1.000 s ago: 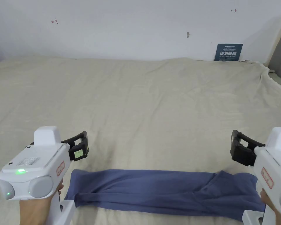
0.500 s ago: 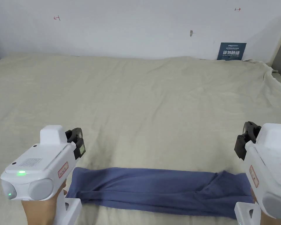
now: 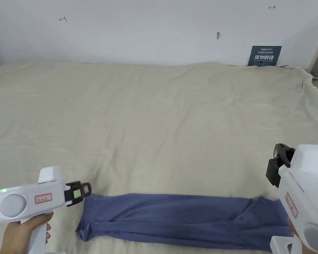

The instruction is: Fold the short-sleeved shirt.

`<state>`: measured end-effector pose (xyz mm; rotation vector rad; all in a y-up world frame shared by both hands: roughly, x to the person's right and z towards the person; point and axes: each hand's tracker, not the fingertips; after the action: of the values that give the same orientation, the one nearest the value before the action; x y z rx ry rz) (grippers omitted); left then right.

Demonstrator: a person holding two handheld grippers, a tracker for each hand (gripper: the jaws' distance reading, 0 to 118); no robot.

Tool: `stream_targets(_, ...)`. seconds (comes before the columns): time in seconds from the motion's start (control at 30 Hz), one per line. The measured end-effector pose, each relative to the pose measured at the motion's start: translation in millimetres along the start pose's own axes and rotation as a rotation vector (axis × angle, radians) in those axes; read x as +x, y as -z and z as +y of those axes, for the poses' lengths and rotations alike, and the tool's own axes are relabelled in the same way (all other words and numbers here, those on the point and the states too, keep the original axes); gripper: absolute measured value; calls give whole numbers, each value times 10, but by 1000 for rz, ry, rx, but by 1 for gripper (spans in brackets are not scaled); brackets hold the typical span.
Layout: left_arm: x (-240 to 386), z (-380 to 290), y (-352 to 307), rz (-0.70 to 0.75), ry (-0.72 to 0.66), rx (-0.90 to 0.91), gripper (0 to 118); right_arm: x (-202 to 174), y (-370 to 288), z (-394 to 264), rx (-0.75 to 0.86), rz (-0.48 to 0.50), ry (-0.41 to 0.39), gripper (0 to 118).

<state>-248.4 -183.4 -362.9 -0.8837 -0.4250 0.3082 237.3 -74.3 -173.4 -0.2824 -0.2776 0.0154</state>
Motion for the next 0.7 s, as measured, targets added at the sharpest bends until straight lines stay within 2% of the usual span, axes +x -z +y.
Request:
stream_targets(0.07, -237, -29, 132, -7, -54, -44, 19, -11, 19, -7, -6, 1, -2, 0)
stream_targets(0.1, -331, -43, 186, -13, -75, -70, 35, -16, 30, -11, -10, 2, -3, 0)
stream_targets(0.13, -404, -65, 231, -16, -99, -93, 57, -74, 96, -8, -14, 1, -3, 0)
stream_targets(0.17, -463, -86, 277, -21, -119, -118, 67, -109, 141, -9, -18, 2, -4, 0)
stream_targets(0.2, -474, -107, 293, -14, -118, -121, 70, -116, 157, -14, -23, 3, -5, 0)
stream_targets(0.33, -548, -203, 388, -10, -127, -138, 79, -149, 252, -46, -44, 2, -13, 0)
stream_targets(0.5, -644, -256, 555, -31, -184, -203, 79, -197, 319, -71, -64, 4, -12, 0)
stream_targets(0.63, -605, -230, 615, -79, -177, -203, 77, -222, 373, -79, -80, 3, -20, 0)
stream_targets(0.7, -559, -214, 666, -106, -167, -216, 66, -215, 398, -87, -85, 2, -16, 0)
